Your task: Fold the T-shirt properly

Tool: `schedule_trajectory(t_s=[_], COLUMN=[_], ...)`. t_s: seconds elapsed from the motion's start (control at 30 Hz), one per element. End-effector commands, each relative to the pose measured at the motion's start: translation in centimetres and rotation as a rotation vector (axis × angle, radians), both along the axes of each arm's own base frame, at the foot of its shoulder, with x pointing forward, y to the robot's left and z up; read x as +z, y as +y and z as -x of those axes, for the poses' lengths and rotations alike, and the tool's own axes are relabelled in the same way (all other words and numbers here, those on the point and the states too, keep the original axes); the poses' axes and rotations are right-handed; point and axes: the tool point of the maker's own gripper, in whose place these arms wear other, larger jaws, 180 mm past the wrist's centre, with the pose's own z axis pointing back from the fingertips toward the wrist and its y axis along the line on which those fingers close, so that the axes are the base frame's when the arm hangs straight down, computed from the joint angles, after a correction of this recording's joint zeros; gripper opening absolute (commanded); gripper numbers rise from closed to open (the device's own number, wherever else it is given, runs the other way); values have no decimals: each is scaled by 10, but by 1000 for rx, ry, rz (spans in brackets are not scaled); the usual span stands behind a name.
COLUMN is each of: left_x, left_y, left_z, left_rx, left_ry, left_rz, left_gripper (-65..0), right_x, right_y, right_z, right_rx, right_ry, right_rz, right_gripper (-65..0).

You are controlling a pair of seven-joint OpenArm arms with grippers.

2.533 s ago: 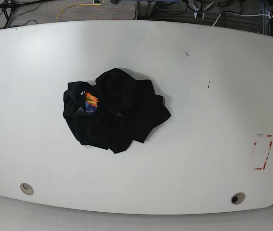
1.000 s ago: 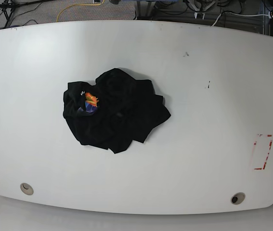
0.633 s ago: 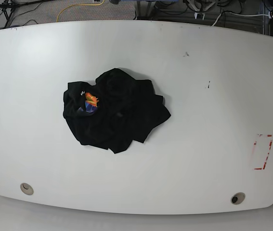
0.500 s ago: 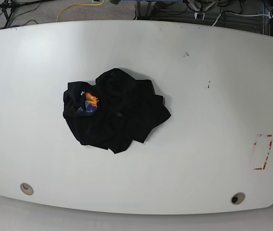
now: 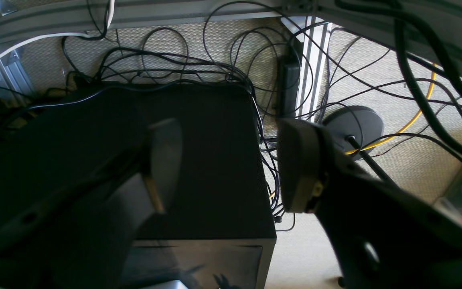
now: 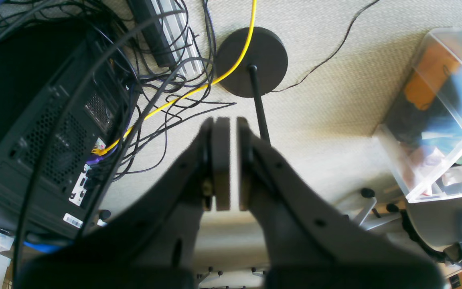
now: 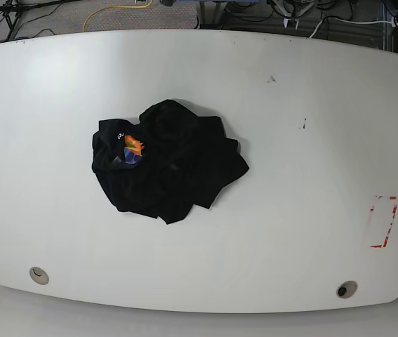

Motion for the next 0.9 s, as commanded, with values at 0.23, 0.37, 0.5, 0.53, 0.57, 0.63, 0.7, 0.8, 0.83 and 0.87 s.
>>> schedule_trajectory(t_s=[0.23, 0.37, 0.5, 0.53, 0.57, 0.63, 0.7, 0.8, 0.83, 0.87], left_x=[1, 1, 1, 1, 1, 0, 0, 0, 1, 1], left_y=[5, 5, 5, 5, 6, 4, 4, 4, 4, 4], left_z=[3, 2, 1, 1, 2, -3, -4, -4, -4, -4], left_rx=[-10, -9, -8, -8, -8, -5, -5, -6, -5, -6], left_ry=[3, 1, 0, 0, 0, -10, -12, -13, -15, -15], left_rz=[-7, -7, -7, -7, -8, -5, -7, -7, -7, -7], left_gripper=[-300, -300, -300, -300, -300, -300, -300, -300, -300, -300], right_x=[2, 2, 2, 2, 3, 3, 3, 3, 3, 3], right_y=[-3, -4, -4, -3, -3, -4, -4, -4, -4, -4], right_z=[10, 12, 13, 13, 14, 14, 15, 16, 15, 16], right_rx=[5, 6, 4, 5, 6, 2, 2, 2, 2, 2], right_ry=[16, 23, 24, 24, 25, 22, 24, 24, 24, 26], right_rz=[8, 7, 7, 7, 7, 9, 8, 9, 9, 9], right_gripper=[-630, -629, -630, -629, -629, -628, -628, -628, -628, -628])
